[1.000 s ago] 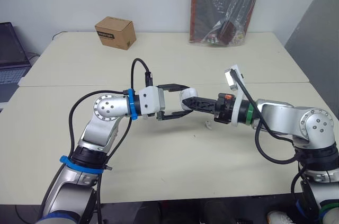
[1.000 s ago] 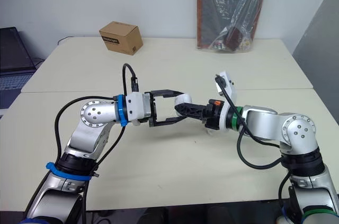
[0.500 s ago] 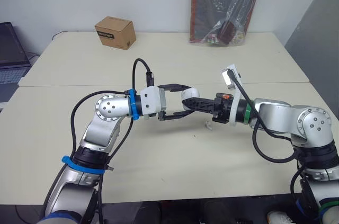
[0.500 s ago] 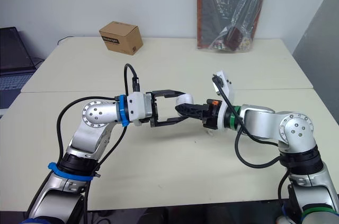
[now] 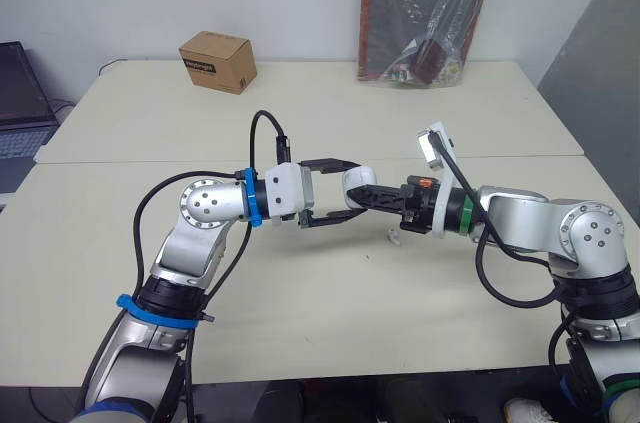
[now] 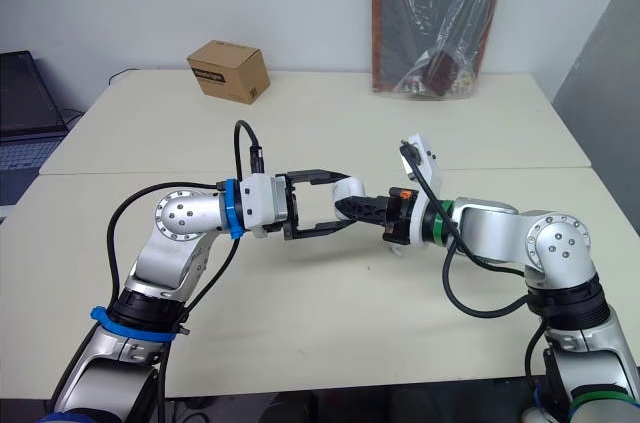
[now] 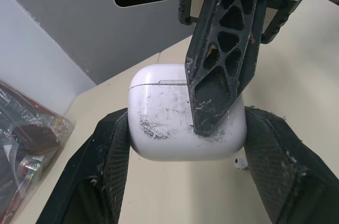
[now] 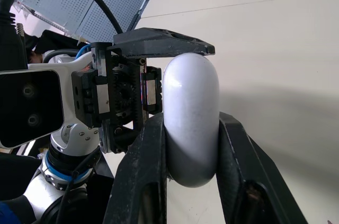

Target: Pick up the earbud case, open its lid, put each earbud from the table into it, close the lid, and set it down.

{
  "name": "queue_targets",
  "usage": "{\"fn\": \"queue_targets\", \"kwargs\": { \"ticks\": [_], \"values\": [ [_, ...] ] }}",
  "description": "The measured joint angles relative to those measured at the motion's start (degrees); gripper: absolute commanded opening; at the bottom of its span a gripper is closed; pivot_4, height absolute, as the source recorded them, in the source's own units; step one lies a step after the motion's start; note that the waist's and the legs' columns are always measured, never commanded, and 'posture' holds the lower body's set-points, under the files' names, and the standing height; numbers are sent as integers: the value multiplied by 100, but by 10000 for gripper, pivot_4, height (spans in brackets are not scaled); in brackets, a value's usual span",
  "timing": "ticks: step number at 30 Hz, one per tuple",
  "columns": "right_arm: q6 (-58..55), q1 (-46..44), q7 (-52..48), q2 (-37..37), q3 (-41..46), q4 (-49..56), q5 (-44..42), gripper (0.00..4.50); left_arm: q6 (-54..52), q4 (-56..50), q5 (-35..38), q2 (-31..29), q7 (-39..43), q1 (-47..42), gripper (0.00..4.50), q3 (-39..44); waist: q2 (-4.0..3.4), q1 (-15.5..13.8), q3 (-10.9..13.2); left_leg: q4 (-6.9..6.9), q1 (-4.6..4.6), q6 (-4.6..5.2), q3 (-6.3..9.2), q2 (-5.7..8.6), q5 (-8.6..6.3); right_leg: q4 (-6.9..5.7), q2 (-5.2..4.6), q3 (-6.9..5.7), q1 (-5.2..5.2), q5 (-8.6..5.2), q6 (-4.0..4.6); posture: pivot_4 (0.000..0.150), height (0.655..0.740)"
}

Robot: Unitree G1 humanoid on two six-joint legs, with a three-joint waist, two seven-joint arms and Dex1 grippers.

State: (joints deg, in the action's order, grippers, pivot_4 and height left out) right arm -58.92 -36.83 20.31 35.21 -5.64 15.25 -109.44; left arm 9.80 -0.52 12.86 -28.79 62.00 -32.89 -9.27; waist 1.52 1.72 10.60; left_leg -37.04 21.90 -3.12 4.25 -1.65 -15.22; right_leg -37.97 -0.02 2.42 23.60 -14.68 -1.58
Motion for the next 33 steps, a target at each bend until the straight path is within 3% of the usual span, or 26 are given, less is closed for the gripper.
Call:
{"fn": "queue_targets", "kwargs": {
  "ticks": [8,13,18,20,23,26,32,33],
  "values": [
    [9,0,-11,4,0,0,-1,7908,-15,2,24,1,-1,0,27704,0,0,1,0,0,0,0,0,0,0,0,0,0,0,0,0,1500,7400],
    [7,0,-25,3,-29,-3,-9,7908,-561,-116,283,-37,144,-3,44005,-2,0,5,0,0,1,0,0,0,0,0,0,-1,0,0,0,1500,7400],
    [-14,-4,-54,20,-51,-3,11,7908,-760,-137,417,-108,231,-25,44812,14,0,3,0,0,0,0,0,0,0,0,1,-1,1,0,0,1500,7400],
    [-155,-96,-193,128,-139,-11,154,7908,-1202,-99,589,-443,479,-83,44812,34,-3,12,2,1,1,1,0,-2,0,-3,5,1,6,-1,-1,1500,7400],
    [-614,-460,-741,522,-356,-38,994,7908,-2086,117,848,-979,892,-309,44812,118,-14,14,9,2,3,1,0,-3,1,-4,8,1,13,-8,-12,1500,7400],
    [-1009,-1012,-1786,1005,-1057,121,2540,7908,-3071,464,965,-1233,1312,-780,44812,-17,-19,15,12,1,15,1,1,-4,1,-4,11,-2,27,-16,-23,1500,7400],
    [-1139,-1798,-3750,1309,-2277,566,4722,7908,-4328,727,1082,-1130,1813,-1702,44812,-419,-20,11,12,-6,71,1,6,-4,1,-6,10,-7,70,-1,1,1500,7400],
    [-1141,-1869,-3959,1308,-2371,597,4952,7908,-4391,729,1069,-1128,1907,-1758,41059,-509,-20,12,12,-5,73,1,5,-4,1,-6,9,-7,73,-1,1,1500,7400]
  ]
}}
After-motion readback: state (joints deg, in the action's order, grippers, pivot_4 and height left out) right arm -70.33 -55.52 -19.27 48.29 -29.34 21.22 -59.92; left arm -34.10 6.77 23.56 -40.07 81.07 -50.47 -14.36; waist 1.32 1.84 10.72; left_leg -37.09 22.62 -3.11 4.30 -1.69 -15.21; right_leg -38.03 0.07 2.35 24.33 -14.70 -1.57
